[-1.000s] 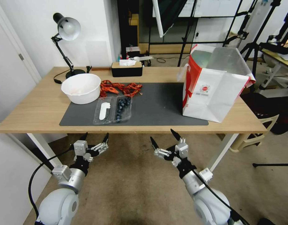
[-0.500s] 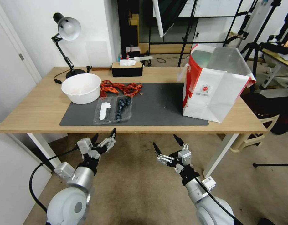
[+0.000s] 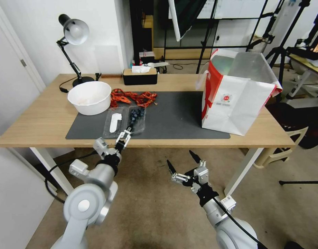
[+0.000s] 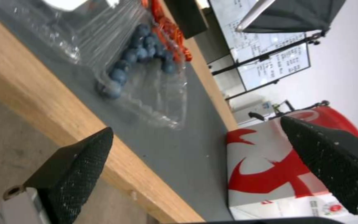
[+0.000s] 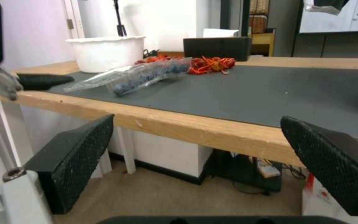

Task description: Close the takeout container lid, then place the container into the takeout bag.

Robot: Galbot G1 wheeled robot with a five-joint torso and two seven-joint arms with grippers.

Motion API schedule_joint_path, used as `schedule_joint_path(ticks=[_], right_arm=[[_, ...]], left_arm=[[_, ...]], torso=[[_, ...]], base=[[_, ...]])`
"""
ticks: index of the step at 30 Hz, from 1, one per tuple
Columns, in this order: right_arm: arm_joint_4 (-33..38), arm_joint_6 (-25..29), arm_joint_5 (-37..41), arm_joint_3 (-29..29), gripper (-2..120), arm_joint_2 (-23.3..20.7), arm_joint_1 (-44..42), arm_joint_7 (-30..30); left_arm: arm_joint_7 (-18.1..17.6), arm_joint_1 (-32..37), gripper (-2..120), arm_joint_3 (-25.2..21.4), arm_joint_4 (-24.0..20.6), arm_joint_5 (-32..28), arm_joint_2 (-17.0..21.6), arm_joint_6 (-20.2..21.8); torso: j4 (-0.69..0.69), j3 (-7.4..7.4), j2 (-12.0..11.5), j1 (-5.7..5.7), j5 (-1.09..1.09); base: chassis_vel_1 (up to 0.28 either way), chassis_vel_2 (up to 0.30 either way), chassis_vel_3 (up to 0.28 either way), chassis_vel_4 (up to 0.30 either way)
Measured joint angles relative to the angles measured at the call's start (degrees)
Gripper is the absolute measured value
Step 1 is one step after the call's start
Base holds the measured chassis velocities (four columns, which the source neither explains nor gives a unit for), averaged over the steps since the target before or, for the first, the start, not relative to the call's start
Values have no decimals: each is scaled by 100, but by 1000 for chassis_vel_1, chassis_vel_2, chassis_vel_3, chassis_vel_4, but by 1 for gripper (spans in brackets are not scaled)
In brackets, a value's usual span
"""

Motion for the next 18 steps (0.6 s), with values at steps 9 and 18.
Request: schedule_joint_path(ticks=[9, 18], right_arm=[[4, -32, -26, 23, 100, 18, 16, 23], [-57, -26, -25, 44, 100, 59, 30, 25]], left_arm=[[-46, -324, 100, 69, 533, 86, 12, -165], [-5, -519, 100, 72, 754, 141, 6, -249]], torso=[[0, 0, 0, 0, -1], [0, 0, 0, -1, 0]], base=[[0, 0, 0, 0], [0, 0, 0, 0]])
